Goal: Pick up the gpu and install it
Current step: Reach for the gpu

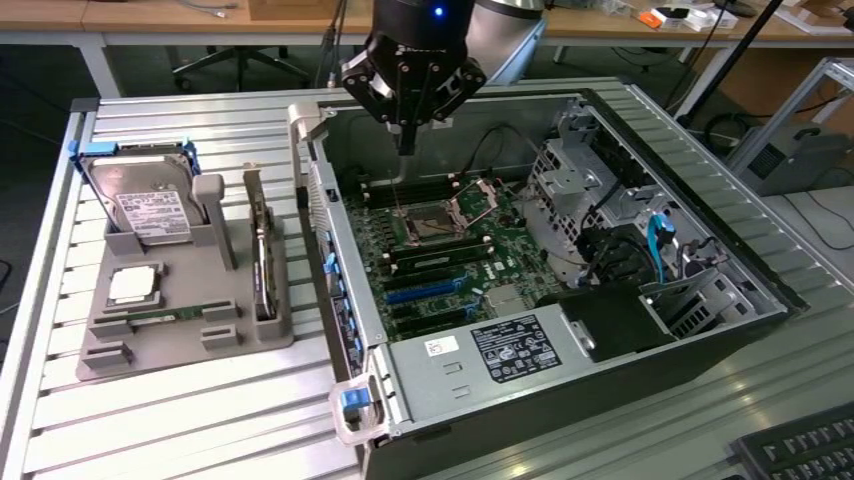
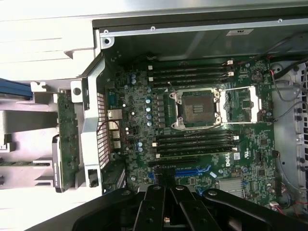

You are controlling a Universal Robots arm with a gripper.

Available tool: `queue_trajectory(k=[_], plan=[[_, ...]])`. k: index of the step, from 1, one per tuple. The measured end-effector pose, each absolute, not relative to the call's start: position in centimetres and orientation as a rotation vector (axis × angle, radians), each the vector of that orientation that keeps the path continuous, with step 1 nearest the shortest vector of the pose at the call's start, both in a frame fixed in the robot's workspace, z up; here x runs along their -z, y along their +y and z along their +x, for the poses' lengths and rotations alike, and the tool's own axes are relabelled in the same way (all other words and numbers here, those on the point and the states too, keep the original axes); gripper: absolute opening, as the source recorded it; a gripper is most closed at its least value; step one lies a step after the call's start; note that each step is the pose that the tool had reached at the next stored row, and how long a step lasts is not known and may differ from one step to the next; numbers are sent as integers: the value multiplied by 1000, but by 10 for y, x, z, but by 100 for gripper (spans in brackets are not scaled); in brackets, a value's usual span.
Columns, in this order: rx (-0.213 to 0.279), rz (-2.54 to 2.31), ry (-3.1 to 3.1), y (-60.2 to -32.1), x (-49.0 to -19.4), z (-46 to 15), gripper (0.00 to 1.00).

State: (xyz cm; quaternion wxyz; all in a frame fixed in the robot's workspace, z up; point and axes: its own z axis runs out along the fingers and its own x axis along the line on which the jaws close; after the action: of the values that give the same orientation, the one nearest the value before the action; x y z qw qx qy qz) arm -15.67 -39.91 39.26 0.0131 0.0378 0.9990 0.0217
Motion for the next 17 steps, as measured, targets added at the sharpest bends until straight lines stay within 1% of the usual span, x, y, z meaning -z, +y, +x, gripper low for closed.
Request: queue_trajectory(k=[17], plan=[[-68, 118, 3112, -399, -392, -161, 11]])
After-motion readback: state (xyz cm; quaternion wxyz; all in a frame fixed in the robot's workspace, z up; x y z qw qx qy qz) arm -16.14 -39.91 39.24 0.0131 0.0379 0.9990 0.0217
